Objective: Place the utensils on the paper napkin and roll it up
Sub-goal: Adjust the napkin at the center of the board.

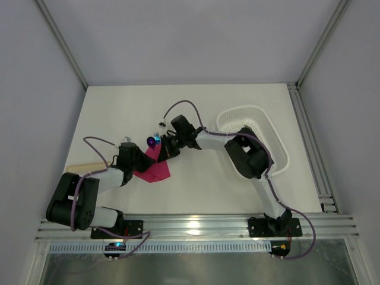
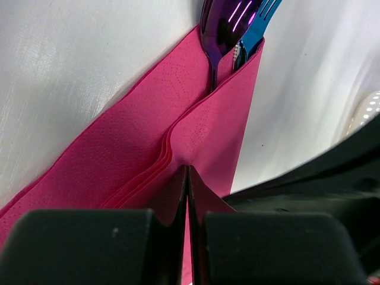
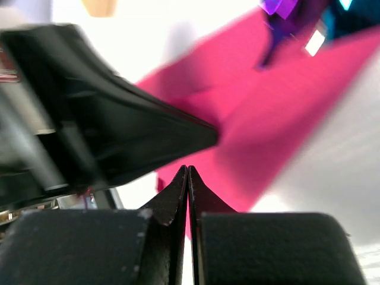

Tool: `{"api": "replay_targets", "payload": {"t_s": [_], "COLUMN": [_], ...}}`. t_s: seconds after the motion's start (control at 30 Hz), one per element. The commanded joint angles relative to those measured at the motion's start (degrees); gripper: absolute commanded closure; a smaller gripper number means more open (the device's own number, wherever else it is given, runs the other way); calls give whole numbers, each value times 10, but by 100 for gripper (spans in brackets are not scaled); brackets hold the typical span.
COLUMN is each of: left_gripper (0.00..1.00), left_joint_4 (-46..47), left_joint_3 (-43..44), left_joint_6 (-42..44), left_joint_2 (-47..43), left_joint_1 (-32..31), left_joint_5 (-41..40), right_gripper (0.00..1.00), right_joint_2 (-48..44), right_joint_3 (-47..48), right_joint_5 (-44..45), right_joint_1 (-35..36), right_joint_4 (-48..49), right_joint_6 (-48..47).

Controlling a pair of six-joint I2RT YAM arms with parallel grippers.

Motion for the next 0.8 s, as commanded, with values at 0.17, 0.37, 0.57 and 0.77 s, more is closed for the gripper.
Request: {"api": "replay_targets", "payload": {"t_s": [0.17, 0.37, 0.57, 0.77], "left_gripper": [100, 100, 100, 100], "left_joint_4": [-91, -86, -85, -87], "left_joint_3": [1, 5, 8, 10], "left_joint_6": [37, 38, 39, 40], "left_joint_2": [18, 30, 34, 34], "left_joint_1": [0, 0, 0, 0], "left_joint_5": [-21, -17, -15, -16], "right_gripper": [96, 96, 96, 96], "right_joint_2": [11, 7, 9, -4], "right_joint_3": [10, 5, -11, -38], "right_joint_5": [36, 37, 49, 53], "right_joint_1": [19, 26, 33, 36], "right_joint_4": [-32, -26, -26, -17], "right_joint_6": [-16, -15, -16, -15]}}
